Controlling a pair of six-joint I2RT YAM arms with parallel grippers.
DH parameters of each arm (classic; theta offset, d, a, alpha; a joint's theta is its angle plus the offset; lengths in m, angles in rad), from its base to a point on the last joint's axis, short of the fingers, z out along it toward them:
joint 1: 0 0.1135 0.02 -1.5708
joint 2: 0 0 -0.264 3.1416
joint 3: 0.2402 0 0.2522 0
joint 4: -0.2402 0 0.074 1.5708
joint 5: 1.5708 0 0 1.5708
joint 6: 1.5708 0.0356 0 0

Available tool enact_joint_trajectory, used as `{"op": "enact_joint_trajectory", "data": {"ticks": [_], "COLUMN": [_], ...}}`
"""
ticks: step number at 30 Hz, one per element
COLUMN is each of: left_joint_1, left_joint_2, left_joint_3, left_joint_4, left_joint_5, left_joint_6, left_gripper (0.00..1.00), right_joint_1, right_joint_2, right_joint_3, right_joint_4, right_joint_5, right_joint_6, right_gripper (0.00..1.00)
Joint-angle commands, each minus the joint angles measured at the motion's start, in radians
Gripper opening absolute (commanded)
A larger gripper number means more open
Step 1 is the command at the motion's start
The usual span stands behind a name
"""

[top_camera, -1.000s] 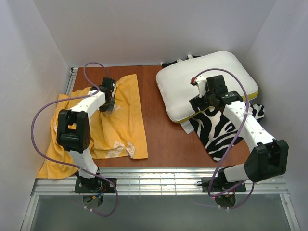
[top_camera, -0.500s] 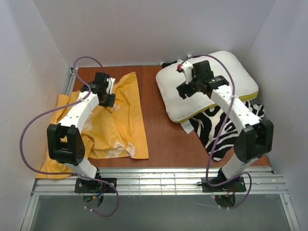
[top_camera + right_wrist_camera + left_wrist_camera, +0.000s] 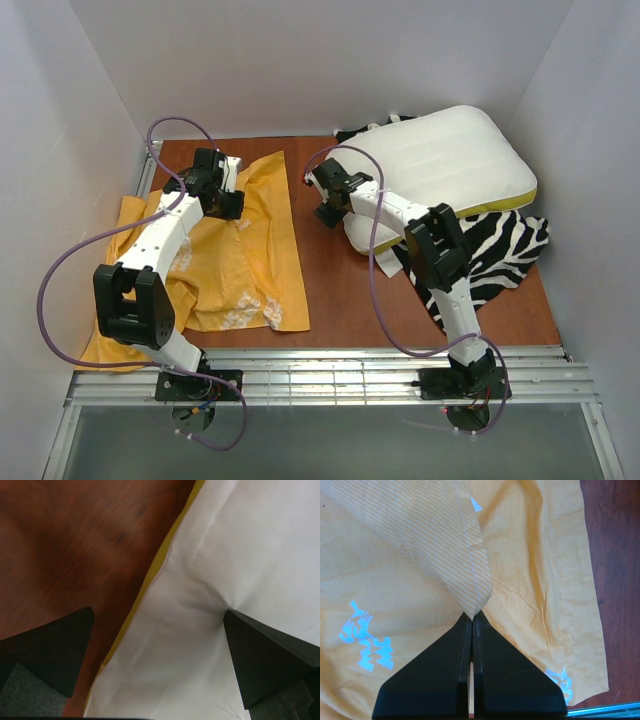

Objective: Put the pillow into the pillowcase

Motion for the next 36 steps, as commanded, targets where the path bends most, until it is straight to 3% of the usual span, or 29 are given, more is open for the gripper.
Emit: {"op": "enact_joint_trajectory", "data": {"ticks": [1,4,7,8,9,13,16,22,28,31,36], "left_joint_1": [0.003,0.003,0.003,0.003,0.003,0.009,0.012,0.015,0.017,0.018,0.026], "left_joint_2": [-0.048,-0.045,-0.053,-0.054,-0.057,-0.061,-0.062,-0.039,-0.027,-0.036,-0.059], "left_joint_3": [0.030,0.023,0.004,0.000,-0.005,-0.011,0.006,0.047,0.076,0.066,0.053], "left_joint_4": [0.015,0.027,0.044,0.049,0.050,0.062,0.067,0.061,0.064,0.072,0.087], "left_joint_5": [0.053,0.049,0.049,0.049,0.052,0.102,0.171,0.233,0.245,0.251,0.276], "left_joint_6": [-0.018,-0.017,-0.018,-0.018,-0.046,-0.058,-0.071,-0.080,-0.072,-0.078,-0.084], "left_gripper": [0.00,0.00,0.00,0.00,0.00,0.00,0.00,0.00,0.00,0.00,0.00], "right_joint_1": [-0.016,-0.028,-0.056,-0.063,-0.076,-0.128,-0.154,-0.215,-0.301,-0.292,-0.212], "right_joint_2": [0.104,0.180,0.210,0.207,0.203,0.073,-0.161,-0.453,-0.540,-0.575,-0.630], "right_joint_3": [0.058,0.060,0.046,0.043,0.044,0.069,0.116,0.095,0.222,0.199,0.118], "right_joint_4": [-0.005,-0.005,-0.008,-0.014,-0.023,-0.091,-0.117,-0.069,-0.008,0.058,0.199], "right_joint_5": [0.141,0.146,0.085,0.062,0.037,-0.298,-0.507,-0.723,-0.866,-0.990,-1.054], "right_joint_6": [0.025,0.024,0.042,0.045,0.054,0.097,0.111,0.117,0.218,0.321,0.498], "right_gripper": [0.99,0.97,0.65,0.24,0.02,0.01,0.01,0.01,0.01,0.01,0.01]}}
